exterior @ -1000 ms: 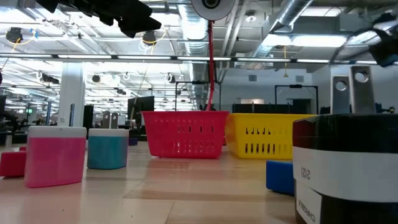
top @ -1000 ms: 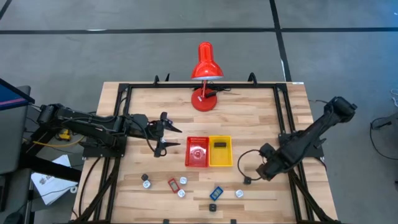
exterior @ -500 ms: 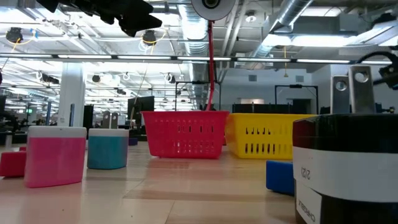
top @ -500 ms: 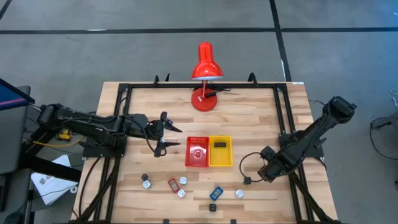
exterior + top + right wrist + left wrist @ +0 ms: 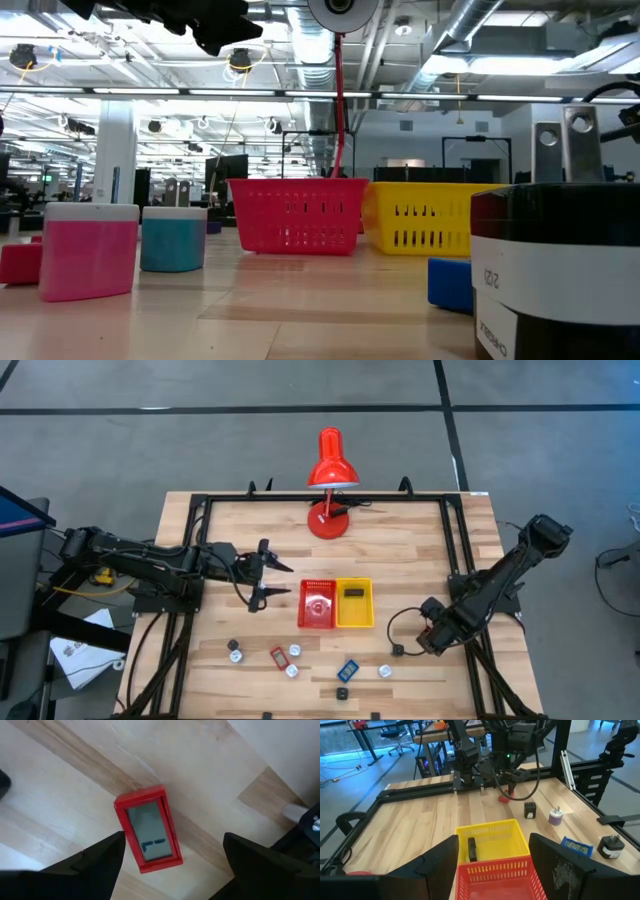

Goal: Pick & Place Office items
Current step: Put the red digital timer into the yellow bin

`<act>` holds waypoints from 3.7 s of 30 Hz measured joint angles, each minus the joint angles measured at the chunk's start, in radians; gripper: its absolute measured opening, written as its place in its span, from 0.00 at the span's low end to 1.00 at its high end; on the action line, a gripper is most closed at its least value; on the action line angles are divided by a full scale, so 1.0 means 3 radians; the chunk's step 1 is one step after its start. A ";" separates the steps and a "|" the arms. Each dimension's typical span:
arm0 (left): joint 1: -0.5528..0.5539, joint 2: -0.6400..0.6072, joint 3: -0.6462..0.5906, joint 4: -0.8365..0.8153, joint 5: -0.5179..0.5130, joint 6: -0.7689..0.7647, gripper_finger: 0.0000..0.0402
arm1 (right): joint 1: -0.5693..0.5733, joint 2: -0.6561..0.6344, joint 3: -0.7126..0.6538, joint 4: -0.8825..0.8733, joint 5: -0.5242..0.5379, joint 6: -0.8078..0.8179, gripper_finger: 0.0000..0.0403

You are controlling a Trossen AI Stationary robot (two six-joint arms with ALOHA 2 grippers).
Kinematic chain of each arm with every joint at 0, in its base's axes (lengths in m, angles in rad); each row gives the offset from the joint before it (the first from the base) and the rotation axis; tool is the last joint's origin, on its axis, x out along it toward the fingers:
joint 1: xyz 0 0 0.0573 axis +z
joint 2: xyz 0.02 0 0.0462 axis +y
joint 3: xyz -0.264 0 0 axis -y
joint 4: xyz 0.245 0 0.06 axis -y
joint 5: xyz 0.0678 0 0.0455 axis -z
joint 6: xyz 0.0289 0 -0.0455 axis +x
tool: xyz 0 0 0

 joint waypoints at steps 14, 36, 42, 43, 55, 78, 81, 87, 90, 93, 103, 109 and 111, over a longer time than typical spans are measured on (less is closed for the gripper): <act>-0.0001 0.0000 0.0000 0.0014 -0.0015 0.0001 0.59 | -0.0001 0.0000 -0.0044 0.0009 0.0086 0.0000 0.82; 0.0000 0.0000 0.0000 0.0013 -0.0011 0.0001 0.59 | -0.0003 0.0005 -0.0153 0.0310 0.0083 -0.0015 0.77; -0.0001 0.0000 0.0000 0.0014 -0.0010 0.0001 0.59 | -0.0003 0.0004 -0.0151 0.0423 0.0083 0.0049 0.74; 0.0000 0.0000 0.0000 0.0014 -0.0010 0.0001 0.59 | -0.0003 0.0004 -0.0150 0.0424 0.0083 0.0077 0.73; 0.0000 0.0000 0.0000 0.0012 0.0003 0.0001 0.59 | -0.0003 0.0004 -0.0149 0.0322 0.0078 0.0149 0.71; 0.0000 0.0000 0.0000 0.0012 -0.0015 0.0001 0.59 | 0.0000 -0.0053 -0.0145 0.0296 -0.0097 0.0183 0.71; 0.0000 0.0000 0.0000 0.0012 -0.0014 0.0001 0.59 | 0.0001 -0.0053 -0.0145 0.0196 -0.0131 0.0183 0.71; 0.0000 0.0000 0.0000 0.0012 -0.0013 0.0001 0.59 | 0.0001 -0.0053 -0.0145 0.0101 -0.0194 0.0182 0.71; 0.0000 0.0000 0.0000 0.0013 -0.0013 0.0001 0.59 | 0.0001 -0.0077 -0.0145 0.0177 -0.0235 0.0172 0.71; 0.0000 0.0000 0.0000 0.0021 -0.0012 0.0001 0.59 | 0.0001 -0.0174 -0.0145 0.0152 -0.0265 0.0199 0.71; 0.0000 0.0000 0.0000 0.0031 -0.0010 0.0001 0.59 | 0.0001 -0.0271 -0.0145 -0.0034 -0.0098 0.0296 0.71; 0.0000 0.0000 0.0000 0.0028 -0.0008 0.0001 0.59 | 0.0044 -0.0155 -0.0306 0.0265 -0.0144 0.0298 0.71; 0.0000 0.0000 0.0000 0.0027 0.0001 0.0002 0.59 | 0.0045 -0.0155 -0.0337 0.0314 -0.0109 0.0298 0.71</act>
